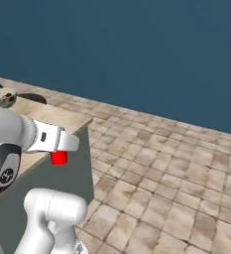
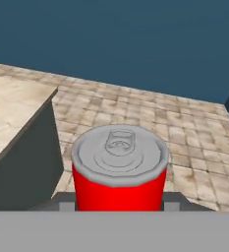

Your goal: Open the fridge, grab two sodas, and place both sodas inside the bowl with ice on the dining counter.

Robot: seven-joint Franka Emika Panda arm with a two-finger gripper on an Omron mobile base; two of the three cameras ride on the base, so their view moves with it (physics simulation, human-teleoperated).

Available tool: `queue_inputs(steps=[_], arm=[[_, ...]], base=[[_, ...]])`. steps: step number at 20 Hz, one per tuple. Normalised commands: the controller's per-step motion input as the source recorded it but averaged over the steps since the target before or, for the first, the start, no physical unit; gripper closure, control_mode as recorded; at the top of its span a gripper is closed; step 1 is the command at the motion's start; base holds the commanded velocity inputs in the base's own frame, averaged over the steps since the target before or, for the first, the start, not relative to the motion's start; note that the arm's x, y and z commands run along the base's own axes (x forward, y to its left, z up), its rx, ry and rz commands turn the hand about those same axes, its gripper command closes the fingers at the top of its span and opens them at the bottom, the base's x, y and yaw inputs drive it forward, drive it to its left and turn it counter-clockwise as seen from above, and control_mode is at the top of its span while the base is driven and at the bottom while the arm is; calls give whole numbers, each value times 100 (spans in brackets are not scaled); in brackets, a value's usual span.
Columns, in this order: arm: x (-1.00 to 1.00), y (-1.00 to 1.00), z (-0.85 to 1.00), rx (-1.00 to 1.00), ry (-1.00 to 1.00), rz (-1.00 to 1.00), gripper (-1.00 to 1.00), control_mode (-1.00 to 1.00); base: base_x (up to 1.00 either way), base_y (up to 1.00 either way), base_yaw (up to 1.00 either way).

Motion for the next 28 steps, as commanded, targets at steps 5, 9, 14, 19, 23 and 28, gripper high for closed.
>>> queue_inputs(steps=[5,9,14,19,23,28], arm=[[0,0,0,0,0,0,100,100],[0,0,0,0,0,0,100,100],[0,0,0,0,0,0,100,100],[0,0,0,0,0,0,100,100],[0,0,0,0,0,0,100,100],[0,0,0,0,0,0,100,100]], base=[[100,-24,41],[100,-25,41],[100,-25,41],[100,-26,41],[100,-28,41],[100,-28,41]])
